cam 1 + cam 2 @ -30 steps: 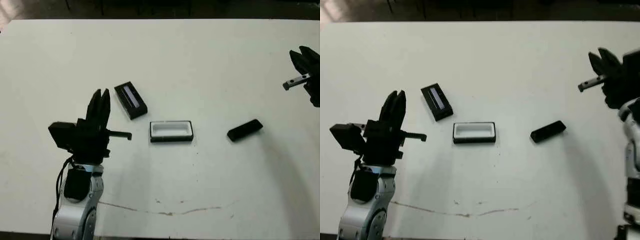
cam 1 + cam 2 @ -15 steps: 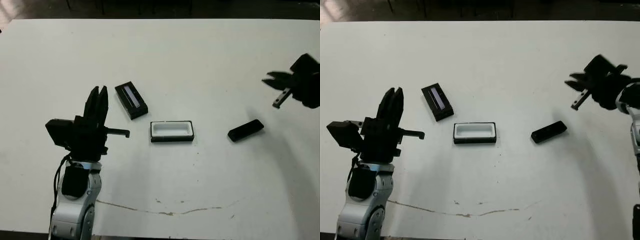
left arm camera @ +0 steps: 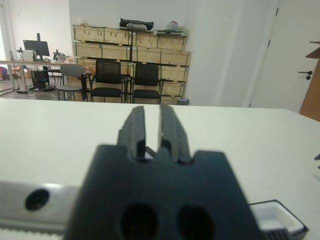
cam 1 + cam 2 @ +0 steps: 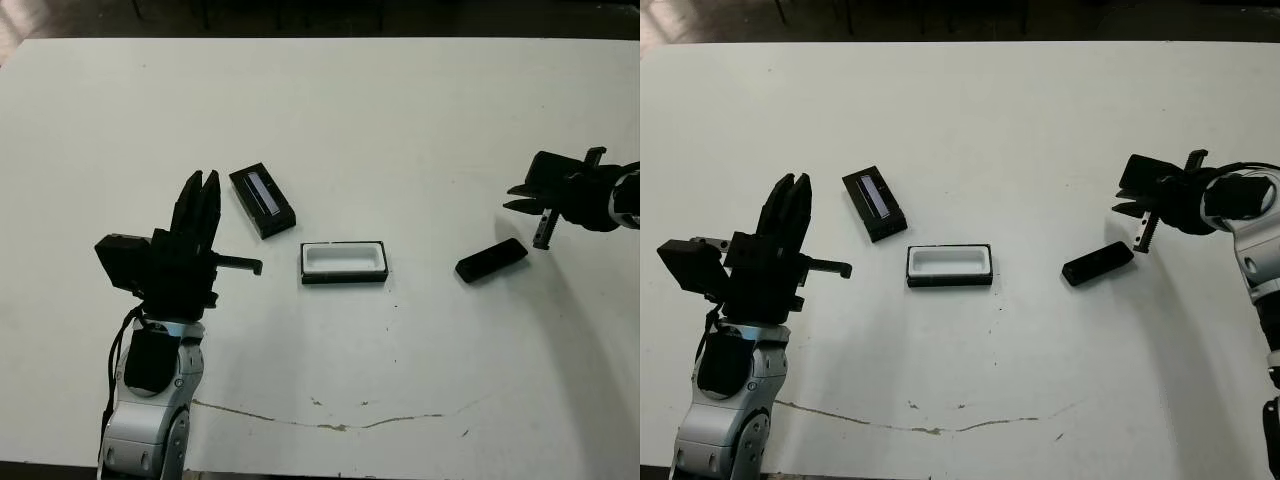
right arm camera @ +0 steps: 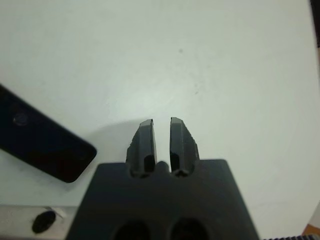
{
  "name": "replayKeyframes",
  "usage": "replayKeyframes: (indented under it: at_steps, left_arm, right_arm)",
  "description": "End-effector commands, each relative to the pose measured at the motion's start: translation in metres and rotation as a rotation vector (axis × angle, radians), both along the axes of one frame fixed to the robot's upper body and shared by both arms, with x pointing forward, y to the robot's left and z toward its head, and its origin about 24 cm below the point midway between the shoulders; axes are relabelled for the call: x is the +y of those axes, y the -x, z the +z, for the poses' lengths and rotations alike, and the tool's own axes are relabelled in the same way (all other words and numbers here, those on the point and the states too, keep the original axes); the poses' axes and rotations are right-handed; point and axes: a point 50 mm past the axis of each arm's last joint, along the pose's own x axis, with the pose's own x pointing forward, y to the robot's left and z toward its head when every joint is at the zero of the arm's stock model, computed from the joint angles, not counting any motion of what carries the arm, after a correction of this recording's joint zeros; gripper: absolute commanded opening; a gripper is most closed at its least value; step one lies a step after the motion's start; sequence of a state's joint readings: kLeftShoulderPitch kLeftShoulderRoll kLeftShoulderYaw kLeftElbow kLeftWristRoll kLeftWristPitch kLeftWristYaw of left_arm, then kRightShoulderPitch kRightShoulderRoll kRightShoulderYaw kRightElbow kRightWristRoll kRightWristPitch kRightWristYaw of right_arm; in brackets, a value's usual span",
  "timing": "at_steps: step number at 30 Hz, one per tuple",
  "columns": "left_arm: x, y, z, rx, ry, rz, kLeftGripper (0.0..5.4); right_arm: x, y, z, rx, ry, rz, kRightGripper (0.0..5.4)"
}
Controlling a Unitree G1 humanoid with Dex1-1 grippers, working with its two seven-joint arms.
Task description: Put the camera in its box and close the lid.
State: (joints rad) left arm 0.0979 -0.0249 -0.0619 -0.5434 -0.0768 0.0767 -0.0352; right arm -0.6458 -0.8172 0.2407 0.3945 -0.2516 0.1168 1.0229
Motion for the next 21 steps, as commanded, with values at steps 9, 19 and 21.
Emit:
replayKeyframes:
  at_steps: [9,19,21]
  left_arm:
    - [-0.001,0.000,-0.008,0.043,0.000,0.009,0.04]
    - [0.000,-0.001,-0.009,0.034,-0.005,0.008,0.04]
    - [0.000,-0.001,-0.009,0.030,-0.005,0.004,0.04]
  right_arm:
    - [-0.001,0.010,-0.010,0.099,0.040,0.008,0.00]
    - [0.001,0.018,-0.015,0.146,0.040,0.028,0.00]
    - [0.001,0.019,-0.015,0.158,0.036,0.029,0.00]
